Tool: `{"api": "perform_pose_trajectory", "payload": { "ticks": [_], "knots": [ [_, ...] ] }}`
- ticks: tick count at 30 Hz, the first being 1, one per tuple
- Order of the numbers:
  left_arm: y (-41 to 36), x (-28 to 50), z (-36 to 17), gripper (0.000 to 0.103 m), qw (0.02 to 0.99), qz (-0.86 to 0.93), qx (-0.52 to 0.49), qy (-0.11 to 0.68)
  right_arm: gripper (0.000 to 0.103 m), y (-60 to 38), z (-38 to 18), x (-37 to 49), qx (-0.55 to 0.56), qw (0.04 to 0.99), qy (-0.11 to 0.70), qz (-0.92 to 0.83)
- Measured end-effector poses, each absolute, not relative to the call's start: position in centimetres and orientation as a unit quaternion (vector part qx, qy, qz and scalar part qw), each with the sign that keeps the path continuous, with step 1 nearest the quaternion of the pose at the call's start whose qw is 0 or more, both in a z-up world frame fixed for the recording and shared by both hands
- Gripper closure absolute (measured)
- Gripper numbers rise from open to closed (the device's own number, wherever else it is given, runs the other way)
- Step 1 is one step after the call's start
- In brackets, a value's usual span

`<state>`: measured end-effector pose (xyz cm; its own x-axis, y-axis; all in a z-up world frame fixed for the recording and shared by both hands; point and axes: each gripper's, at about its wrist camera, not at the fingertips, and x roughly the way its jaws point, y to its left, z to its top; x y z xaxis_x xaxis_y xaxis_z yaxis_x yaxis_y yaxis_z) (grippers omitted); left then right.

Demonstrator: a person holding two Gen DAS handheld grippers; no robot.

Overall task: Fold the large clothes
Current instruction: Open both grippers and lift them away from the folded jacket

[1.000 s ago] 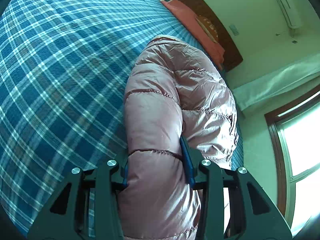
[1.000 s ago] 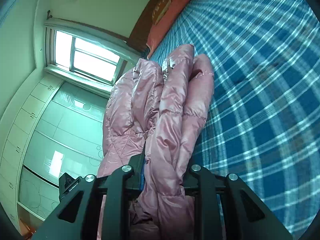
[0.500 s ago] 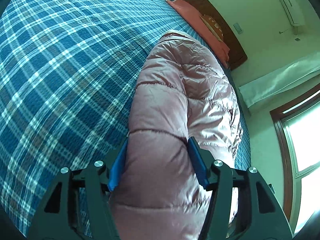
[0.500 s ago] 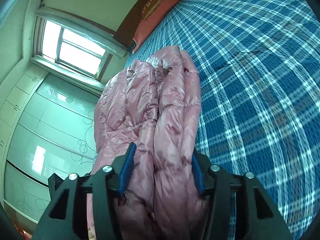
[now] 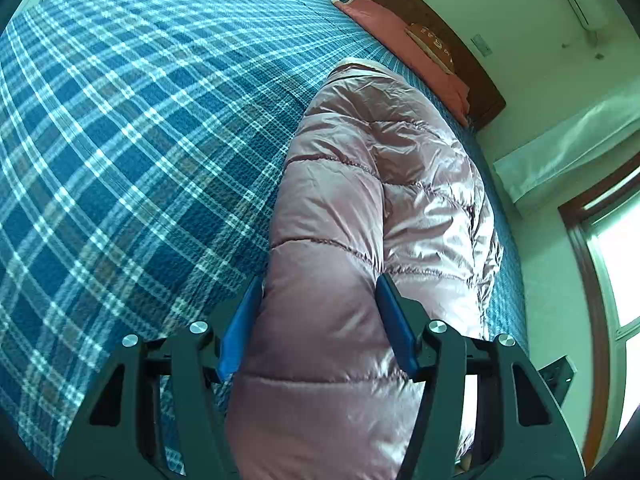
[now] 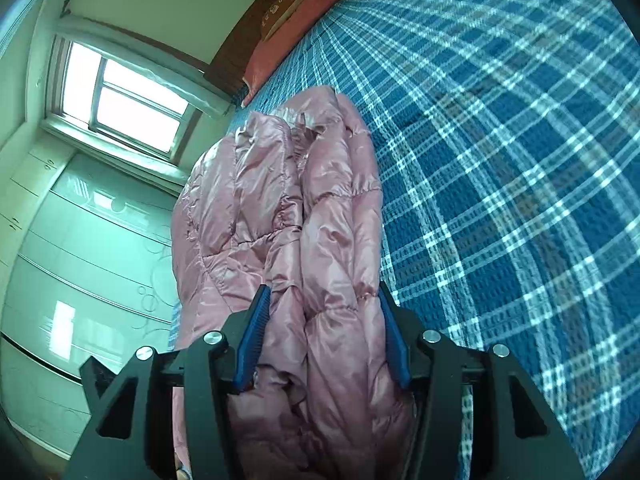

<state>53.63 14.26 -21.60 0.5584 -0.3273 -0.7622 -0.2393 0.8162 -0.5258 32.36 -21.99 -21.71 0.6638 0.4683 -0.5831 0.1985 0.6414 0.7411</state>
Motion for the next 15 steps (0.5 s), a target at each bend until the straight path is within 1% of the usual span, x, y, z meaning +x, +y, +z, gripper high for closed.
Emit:
{"api": "perform_pose_trajectory", "payload": {
  "ticks": [2,13,15],
  "knots": [
    [13.9,52.9,-20.8,0.039,0.837,-0.016,-0.28,0.47,0.051,-21.5,-20.3,31.9,0.389,0.824,0.407,0.064],
    [11.8,50.1,-16.7,0.035,0.867,0.003,-0.187,0.461,0.051,-17.7,-13.5,28.6,0.247,0.88,0.405,0.001],
    [11.3,49.4,-15.7,0.03,0.875,0.01,-0.167,0.454,0.051,-17.0,-12.7,27.8,0.23,0.886,0.403,-0.001]
  ]
}}
